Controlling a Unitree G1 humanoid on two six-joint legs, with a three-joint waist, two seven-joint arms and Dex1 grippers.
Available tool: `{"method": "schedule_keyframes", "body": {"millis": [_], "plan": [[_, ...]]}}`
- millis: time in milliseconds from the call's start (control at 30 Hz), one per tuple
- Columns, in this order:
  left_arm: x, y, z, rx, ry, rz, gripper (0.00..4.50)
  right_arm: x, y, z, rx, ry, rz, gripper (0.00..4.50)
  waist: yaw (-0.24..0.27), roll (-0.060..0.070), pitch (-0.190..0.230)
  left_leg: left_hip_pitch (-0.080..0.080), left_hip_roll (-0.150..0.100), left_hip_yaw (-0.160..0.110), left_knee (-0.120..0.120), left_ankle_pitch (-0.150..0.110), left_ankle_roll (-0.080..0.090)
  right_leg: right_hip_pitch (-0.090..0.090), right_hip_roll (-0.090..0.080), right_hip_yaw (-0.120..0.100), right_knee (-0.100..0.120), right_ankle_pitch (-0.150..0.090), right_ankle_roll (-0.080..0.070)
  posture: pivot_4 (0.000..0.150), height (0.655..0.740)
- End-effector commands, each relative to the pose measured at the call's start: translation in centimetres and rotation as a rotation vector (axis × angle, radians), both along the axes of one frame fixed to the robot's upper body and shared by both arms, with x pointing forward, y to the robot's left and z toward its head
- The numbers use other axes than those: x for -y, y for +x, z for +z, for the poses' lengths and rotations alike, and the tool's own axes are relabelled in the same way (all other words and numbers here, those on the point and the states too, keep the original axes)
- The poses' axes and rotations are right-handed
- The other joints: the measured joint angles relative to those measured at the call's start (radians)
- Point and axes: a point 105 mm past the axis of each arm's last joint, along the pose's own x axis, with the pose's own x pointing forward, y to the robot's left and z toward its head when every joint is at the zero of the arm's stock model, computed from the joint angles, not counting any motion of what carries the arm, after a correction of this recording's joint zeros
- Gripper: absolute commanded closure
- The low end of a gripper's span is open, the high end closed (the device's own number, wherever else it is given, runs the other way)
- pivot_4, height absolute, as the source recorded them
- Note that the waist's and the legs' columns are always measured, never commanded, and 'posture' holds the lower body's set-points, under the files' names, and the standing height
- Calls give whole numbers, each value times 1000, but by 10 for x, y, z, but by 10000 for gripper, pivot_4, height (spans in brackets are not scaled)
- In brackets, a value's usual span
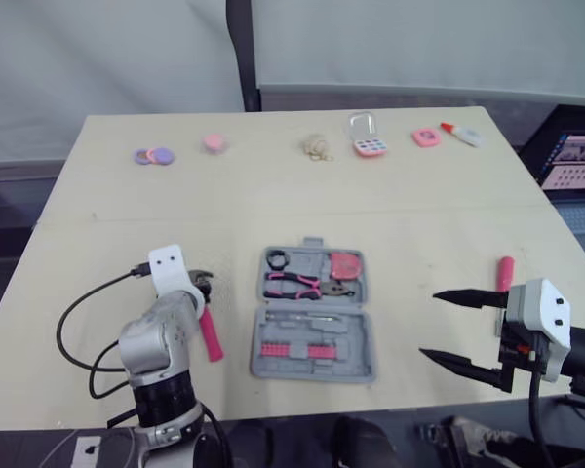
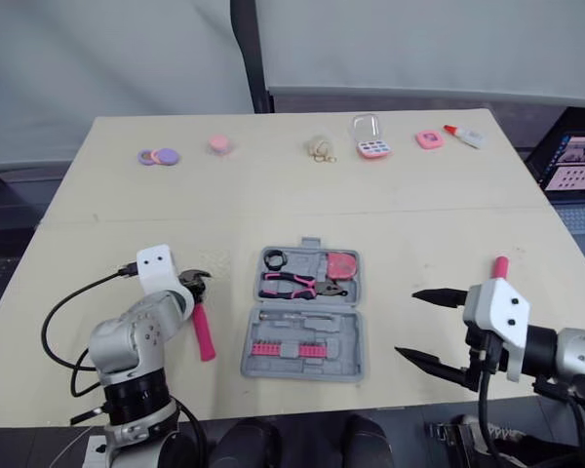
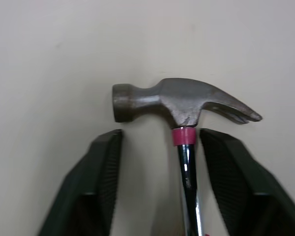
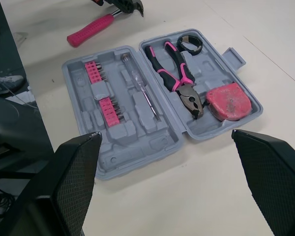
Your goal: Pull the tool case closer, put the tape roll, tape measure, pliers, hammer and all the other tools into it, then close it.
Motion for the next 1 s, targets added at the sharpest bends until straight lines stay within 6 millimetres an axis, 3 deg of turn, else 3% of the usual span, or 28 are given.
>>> {"method": "schedule_keyframes", "body": {"millis": [33, 100, 400, 633, 833, 1000], "plan": [[24, -1, -7, -12, -76, -40, 38104, 0, 0, 9, 44, -13, 2, 0, 0, 0, 0, 0, 0, 0, 0, 0, 0, 0, 0, 0, 0, 0, 0, 1500, 7400], [23, -1, -7, -12, -72, -39, 44833, 0, 0, 9, 43, -14, 3, 0, 0, 0, 0, 0, 0, 0, 0, 0, 0, 0, 0, 0, 0, 0, 0, 1500, 7400], [16, -1, -4, 7, -48, -54, 44833, 1, 0, 8, 43, -7, -10, 0, 1, 0, 0, 0, 0, 0, 0, 0, 0, 0, 0, 0, 0, 0, 0, 1500, 7400], [-26, 7, 27, 110, 0, -97, 44833, 4, 2, 1, 38, 22, -30, 0, -5, -1, 1, 0, 1, 0, 0, 0, -1, 0, 2, 0, 0, 0, 0, 1500, 7400], [-36, 16, 68, 222, 46, -312, 44833, 6, 4, -2, 43, 43, -25, 0, -18, -3, 2, -1, 2, -1, -1, 0, -1, -1, 3, 0, 0, 0, 0, 1500, 7400], [-29, 5, 91, 275, 43, -627, 44833, 3, 4, 2, 51, 88, -15, 0, -33, -2, 3, 0, 2, -1, -2, 0, -1, -2, 3, 0, -1, 0, 0, 1500, 7400]]}}
